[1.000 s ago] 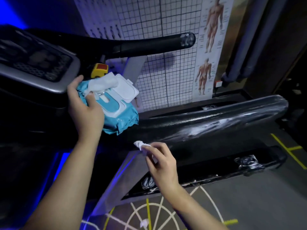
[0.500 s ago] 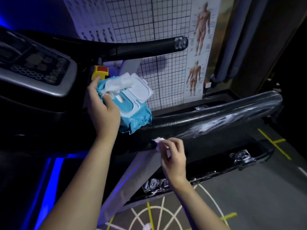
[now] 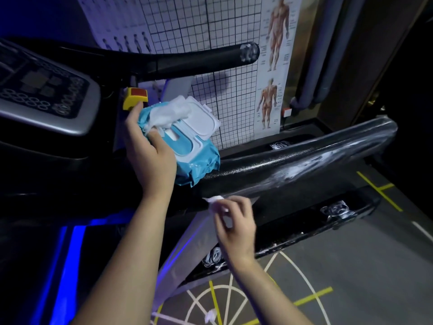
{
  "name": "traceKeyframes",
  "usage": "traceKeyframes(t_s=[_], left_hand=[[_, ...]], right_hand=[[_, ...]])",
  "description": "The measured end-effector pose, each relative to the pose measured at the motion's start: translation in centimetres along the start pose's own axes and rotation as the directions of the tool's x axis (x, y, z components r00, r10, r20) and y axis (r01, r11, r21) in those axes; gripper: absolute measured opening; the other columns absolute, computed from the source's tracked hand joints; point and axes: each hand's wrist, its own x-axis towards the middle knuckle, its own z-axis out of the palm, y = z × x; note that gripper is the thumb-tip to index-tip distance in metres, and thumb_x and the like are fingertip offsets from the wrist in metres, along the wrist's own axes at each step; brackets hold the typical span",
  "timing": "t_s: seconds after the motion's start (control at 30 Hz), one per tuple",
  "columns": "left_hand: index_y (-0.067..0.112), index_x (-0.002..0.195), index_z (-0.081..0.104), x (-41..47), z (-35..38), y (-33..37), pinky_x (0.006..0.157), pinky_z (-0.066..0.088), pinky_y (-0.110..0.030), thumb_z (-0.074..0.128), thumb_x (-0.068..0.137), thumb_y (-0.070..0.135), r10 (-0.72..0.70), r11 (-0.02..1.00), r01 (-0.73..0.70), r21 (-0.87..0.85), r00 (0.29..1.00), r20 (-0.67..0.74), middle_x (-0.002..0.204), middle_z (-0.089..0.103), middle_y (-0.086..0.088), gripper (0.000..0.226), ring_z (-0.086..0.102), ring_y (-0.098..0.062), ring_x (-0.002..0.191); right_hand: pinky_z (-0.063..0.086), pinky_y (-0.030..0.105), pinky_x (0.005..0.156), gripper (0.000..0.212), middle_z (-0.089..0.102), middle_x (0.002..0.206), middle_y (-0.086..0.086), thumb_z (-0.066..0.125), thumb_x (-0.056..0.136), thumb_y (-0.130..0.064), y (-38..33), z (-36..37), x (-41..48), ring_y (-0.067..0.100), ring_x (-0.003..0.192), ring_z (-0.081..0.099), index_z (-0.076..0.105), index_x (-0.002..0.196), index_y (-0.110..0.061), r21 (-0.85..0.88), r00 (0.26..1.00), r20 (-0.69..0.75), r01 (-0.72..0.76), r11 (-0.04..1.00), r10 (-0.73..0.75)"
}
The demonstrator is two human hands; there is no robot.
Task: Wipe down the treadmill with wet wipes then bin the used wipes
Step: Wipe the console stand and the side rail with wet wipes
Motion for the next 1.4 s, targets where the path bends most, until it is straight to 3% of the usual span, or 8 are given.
traceKeyframes(t_s=[0.1,0.23,0.33,0.63,0.83,1.07,1.23,1.4], left_hand=[[0.009,0.149,0.052,0.0,0.0,-0.1,0.117,0.041,-0.028,0.041,0.096,-0.001,0.006,1.000,-0.006,-0.004,1.000,0.004,0.149,0.056,-0.009,0.055,0.054,-0.019,0.138],[0.008,0.149,0.051,0.0,0.0,-0.2,0.117,0.042,-0.034,0.041,0.095,0.000,0.013,1.000,-0.013,0.003,1.000,0.003,0.149,0.057,-0.009,0.056,0.054,-0.020,0.138],[0.009,0.150,0.051,-0.1,0.1,-0.2,0.118,0.042,-0.034,0.040,0.096,0.000,0.017,1.000,-0.017,0.009,1.000,0.009,0.150,0.056,-0.008,0.055,0.053,-0.020,0.139],[0.009,0.150,0.051,-0.2,0.1,0.1,0.115,0.042,-0.024,0.040,0.097,-0.002,0.005,1.000,-0.005,0.002,1.000,0.004,0.150,0.056,-0.009,0.055,0.053,-0.019,0.139],[0.007,0.149,0.052,-0.2,0.0,0.2,0.113,0.039,-0.017,0.040,0.096,-0.003,0.009,1.000,-0.009,0.008,1.000,-0.003,0.149,0.057,-0.011,0.055,0.053,-0.018,0.137],[0.007,0.148,0.052,-0.1,0.1,0.0,0.116,0.042,-0.029,0.040,0.095,-0.004,0.028,1.000,-0.028,0.001,1.000,-0.003,0.148,0.057,-0.010,0.055,0.054,-0.018,0.138],[0.009,0.149,0.051,-0.2,0.2,-0.2,0.117,0.042,-0.032,0.039,0.095,-0.001,0.029,0.999,-0.029,0.018,1.000,0.000,0.149,0.056,-0.008,0.056,0.053,-0.018,0.138],[0.011,0.149,0.050,0.0,0.2,-0.6,0.117,0.043,-0.039,0.039,0.096,0.002,0.023,1.000,-0.023,0.014,1.000,0.006,0.149,0.056,-0.008,0.056,0.053,-0.019,0.139]], right_hand=[[0.049,0.016,0.086,0.019,0.053,0.104,0.004,0.075,0.082,0.004,0.5,0.8,0.5,-0.006,0.098,0.054,0.071,0.096,-0.007,0.004,1.000,0.009,0.013,1.000,-0.013],[0.056,0.041,0.072,0.020,0.052,0.103,0.005,0.070,0.082,0.008,4.4,-2.6,3.8,0.012,0.082,0.060,0.070,0.094,-0.008,0.020,0.909,-0.332,-0.260,0.965,0.252],[0.056,0.031,0.073,0.017,0.053,0.103,0.003,0.067,0.085,0.002,5.5,-5.8,6.0,0.015,0.079,0.062,0.070,0.095,-0.011,0.018,0.837,-0.440,-0.355,0.935,0.326],[0.044,0.010,0.082,0.021,0.057,0.100,0.006,0.075,0.083,0.001,1.8,-3.8,4.0,0.004,0.089,0.055,0.068,0.102,-0.005,-0.088,0.979,-0.193,-0.084,0.993,0.066],[0.051,0.025,0.074,0.027,0.052,0.101,0.001,0.072,0.078,0.004,1.4,-0.7,1.6,0.017,0.088,0.060,0.068,0.102,-0.008,-0.195,0.979,0.171,0.145,0.970,-0.111],[0.038,0.004,0.087,0.027,0.056,0.100,0.005,0.075,0.077,0.007,2.8,-2.4,2.6,0.004,0.089,0.053,0.068,0.100,-0.006,-0.196,1.000,0.016,0.020,0.980,-0.018],[0.048,0.022,0.082,0.021,0.056,0.097,0.003,0.069,0.083,0.004,5.8,-5.2,5.3,0.012,0.084,0.057,0.070,0.101,-0.008,-0.168,0.964,-0.231,-0.169,0.971,0.128],[0.047,0.021,0.078,0.017,0.057,0.093,0.000,0.064,0.085,0.001,7.9,-7.8,7.6,0.008,0.081,0.056,0.069,0.093,-0.013,-0.120,0.924,-0.301,-0.284,0.951,0.238]])
